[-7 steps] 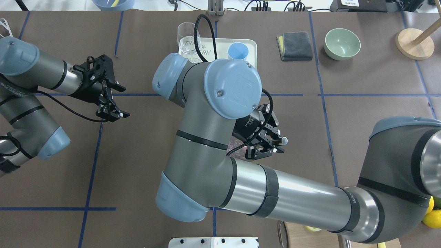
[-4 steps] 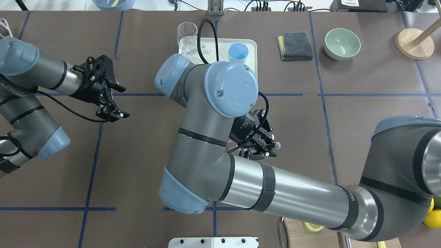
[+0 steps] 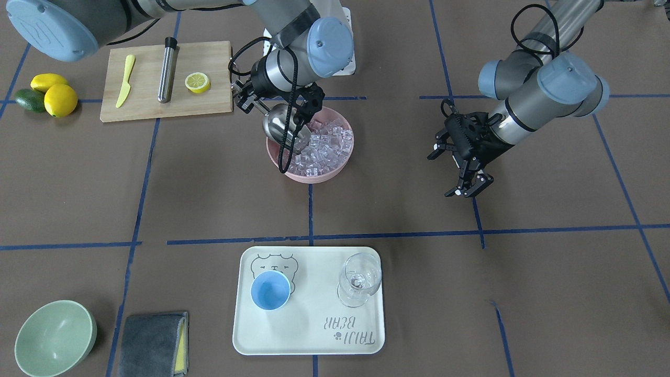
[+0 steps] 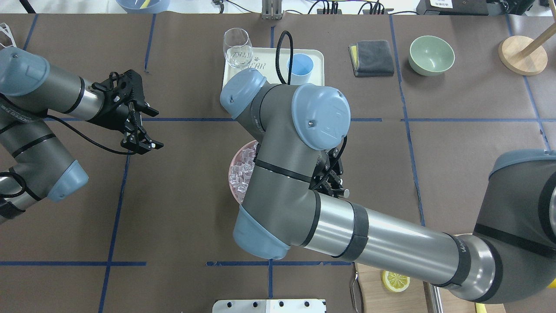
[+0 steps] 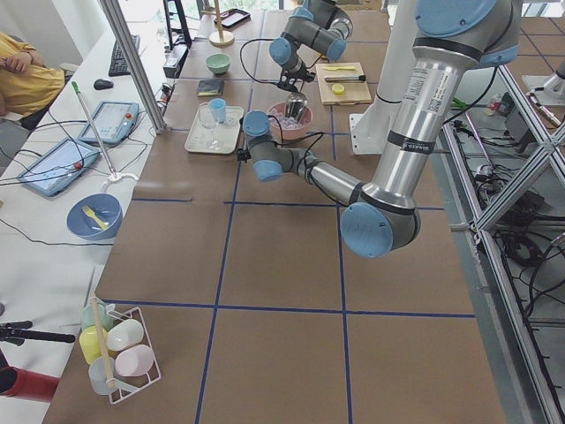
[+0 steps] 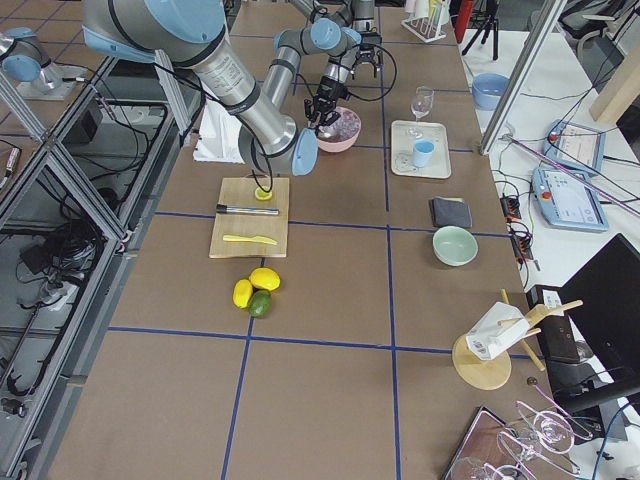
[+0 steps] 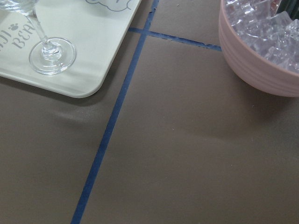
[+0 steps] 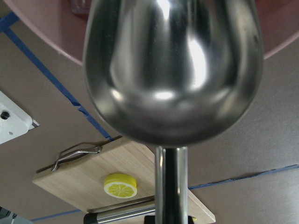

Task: Put ice in cup with scoop
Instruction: 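Swing the right arm around and lower the scoop into the ice bowl, then drag the scoop through the ice cubes with the right gripper to fill it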

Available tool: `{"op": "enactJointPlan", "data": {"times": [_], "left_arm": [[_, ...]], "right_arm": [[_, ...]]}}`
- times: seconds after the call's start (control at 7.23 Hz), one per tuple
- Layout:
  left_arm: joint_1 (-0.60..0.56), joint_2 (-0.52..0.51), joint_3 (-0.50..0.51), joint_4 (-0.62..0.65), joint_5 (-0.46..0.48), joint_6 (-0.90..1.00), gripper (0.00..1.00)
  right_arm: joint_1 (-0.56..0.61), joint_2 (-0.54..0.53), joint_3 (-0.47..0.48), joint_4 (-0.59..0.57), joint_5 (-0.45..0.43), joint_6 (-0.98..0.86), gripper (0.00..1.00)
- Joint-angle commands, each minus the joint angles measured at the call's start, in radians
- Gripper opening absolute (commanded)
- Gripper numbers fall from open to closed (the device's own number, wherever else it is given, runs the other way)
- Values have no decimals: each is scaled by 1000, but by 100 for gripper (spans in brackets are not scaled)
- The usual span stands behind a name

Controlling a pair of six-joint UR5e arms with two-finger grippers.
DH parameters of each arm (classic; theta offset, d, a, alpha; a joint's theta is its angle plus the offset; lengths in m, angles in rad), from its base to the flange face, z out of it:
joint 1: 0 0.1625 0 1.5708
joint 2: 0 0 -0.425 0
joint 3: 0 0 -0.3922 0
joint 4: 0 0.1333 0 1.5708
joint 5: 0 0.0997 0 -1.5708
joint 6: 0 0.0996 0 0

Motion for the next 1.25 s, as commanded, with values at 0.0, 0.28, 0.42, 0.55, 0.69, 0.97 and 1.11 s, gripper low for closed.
{"op": "enactJointPlan", "data": {"times": [0.0,0.28,0.42,0.55,0.69,0.97,1.11], "left_arm": [[0,-1,-4,0,-1,-2,100],[0,-1,-7,2,1,-2,100],[0,-1,-11,3,1,-3,100],[0,-1,-13,3,1,-3,100],[-2,-1,-15,3,1,-3,100],[-2,1,-15,3,1,-3,100],[-2,1,-15,3,1,-3,100]], "right_arm": [[1,-111,105,71,30,5,0],[1,-134,104,128,39,8,0],[4,-142,105,158,61,15,0],[7,-143,105,178,80,32,0],[12,-157,105,242,96,38,0],[13,-183,105,277,107,43,0],[18,-183,105,277,110,43,0]]}}
